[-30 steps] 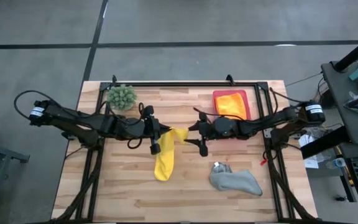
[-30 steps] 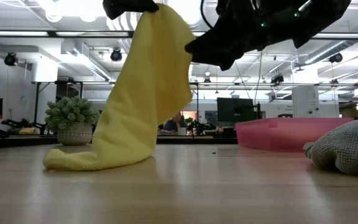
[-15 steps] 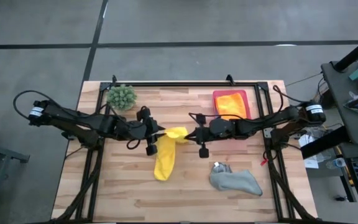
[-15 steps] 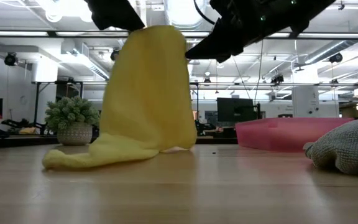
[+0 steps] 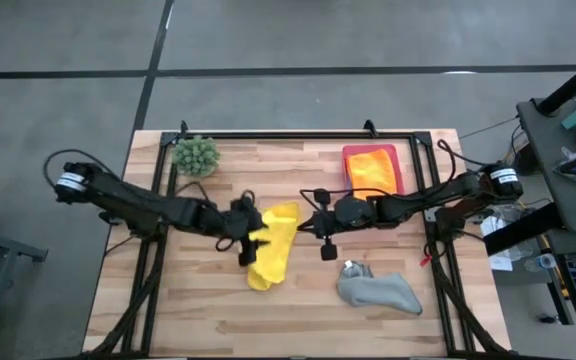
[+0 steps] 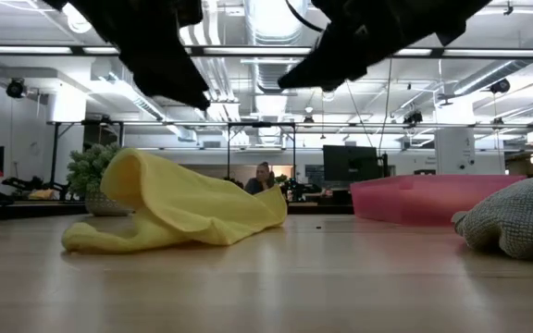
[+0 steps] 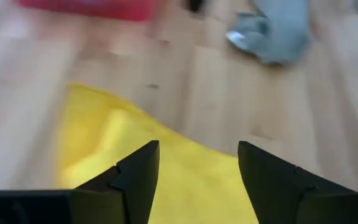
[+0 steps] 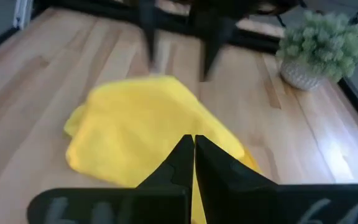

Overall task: Fold microfiber towels
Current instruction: Fold the yellow microfiber cloth

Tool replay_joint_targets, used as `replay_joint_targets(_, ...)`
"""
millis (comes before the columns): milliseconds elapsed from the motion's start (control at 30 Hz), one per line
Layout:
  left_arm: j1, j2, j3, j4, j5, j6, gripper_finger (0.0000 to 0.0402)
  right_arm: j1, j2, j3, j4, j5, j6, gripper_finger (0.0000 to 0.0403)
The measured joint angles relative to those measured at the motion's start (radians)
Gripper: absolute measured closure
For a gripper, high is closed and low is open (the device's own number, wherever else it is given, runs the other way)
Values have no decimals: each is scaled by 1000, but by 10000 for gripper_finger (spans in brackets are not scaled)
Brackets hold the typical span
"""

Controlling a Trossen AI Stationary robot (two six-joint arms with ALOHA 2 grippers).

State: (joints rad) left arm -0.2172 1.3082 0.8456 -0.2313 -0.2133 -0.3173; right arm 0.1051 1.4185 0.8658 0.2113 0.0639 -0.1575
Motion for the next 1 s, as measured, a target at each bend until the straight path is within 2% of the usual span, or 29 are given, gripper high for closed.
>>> replay_joint_targets(100, -34, 69, -25, 86, 48, -9, 199, 0, 0, -22, -2, 0, 9, 394)
replay_joint_targets(200, -85, 141, -22, 115, 48, 22, 199, 0, 0, -35, 3, 0, 21, 394)
replay_joint_targets(500, -166, 370, 127, 126, -6, 92, 199, 0, 1, -42, 4, 0, 28, 394)
replay_joint_targets(633, -165, 427, 163, 113, 3, 126, 199, 0, 1, -43, 10, 0, 27, 394)
replay_joint_targets(833, -166, 495, 218, 6, 34, 147, 199, 0, 1, -44, 1, -1, 27, 394)
replay_joint_targets(1000, -175, 525, 231, 13, 64, 139, 199, 0, 1, -44, 2, -2, 26, 394)
